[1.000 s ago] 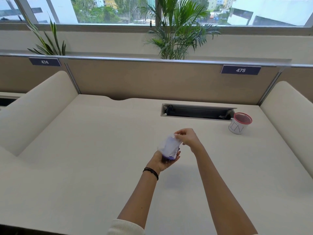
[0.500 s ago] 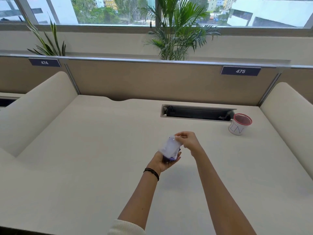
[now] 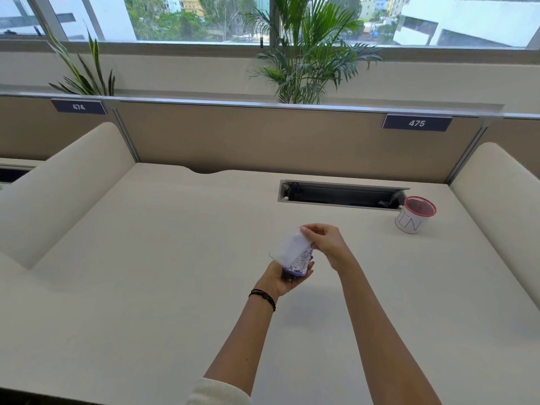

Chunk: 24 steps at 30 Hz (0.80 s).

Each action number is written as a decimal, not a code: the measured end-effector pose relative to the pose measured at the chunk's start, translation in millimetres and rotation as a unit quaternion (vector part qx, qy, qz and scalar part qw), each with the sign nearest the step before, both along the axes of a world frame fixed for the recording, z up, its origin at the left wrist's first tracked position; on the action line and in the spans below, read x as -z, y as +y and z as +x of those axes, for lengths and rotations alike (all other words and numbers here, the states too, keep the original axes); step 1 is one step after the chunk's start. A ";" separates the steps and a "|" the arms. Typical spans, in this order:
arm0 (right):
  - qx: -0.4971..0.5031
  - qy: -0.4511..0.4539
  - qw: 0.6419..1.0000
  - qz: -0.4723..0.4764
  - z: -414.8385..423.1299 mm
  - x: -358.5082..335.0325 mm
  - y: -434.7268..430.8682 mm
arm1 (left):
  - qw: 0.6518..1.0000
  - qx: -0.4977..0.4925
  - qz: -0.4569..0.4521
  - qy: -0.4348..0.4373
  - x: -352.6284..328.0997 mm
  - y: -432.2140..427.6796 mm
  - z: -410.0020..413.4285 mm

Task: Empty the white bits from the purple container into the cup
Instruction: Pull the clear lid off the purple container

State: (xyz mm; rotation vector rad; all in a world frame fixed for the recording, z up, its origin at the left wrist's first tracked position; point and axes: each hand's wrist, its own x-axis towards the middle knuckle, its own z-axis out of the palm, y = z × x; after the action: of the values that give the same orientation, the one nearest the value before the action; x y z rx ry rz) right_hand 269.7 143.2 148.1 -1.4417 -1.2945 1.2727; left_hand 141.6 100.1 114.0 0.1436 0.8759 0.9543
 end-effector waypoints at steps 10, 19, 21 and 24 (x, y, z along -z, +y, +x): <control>0.012 0.009 1.000 0.006 -0.5 -3.1 -4.4 | 1.000 0.003 0.000 -0.006 2.7 -2.3 -0.6; 0.004 0.000 1.000 -0.008 3.9 -2.2 -6.4 | 1.000 0.005 0.003 -0.007 3.7 -3.4 -2.0; 0.001 0.002 1.000 -0.014 4.0 -1.4 -7.6 | 1.000 0.007 0.004 -0.008 4.1 -3.7 -2.3; -0.010 0.009 1.000 -0.025 4.0 -1.8 -9.0 | 1.000 0.012 0.008 -0.004 3.1 -4.8 -1.6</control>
State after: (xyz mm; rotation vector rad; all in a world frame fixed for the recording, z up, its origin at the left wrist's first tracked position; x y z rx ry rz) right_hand 273.7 134.2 149.9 -1.4526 -1.2757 1.3360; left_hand 139.9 95.3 110.9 0.1623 0.8575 0.9389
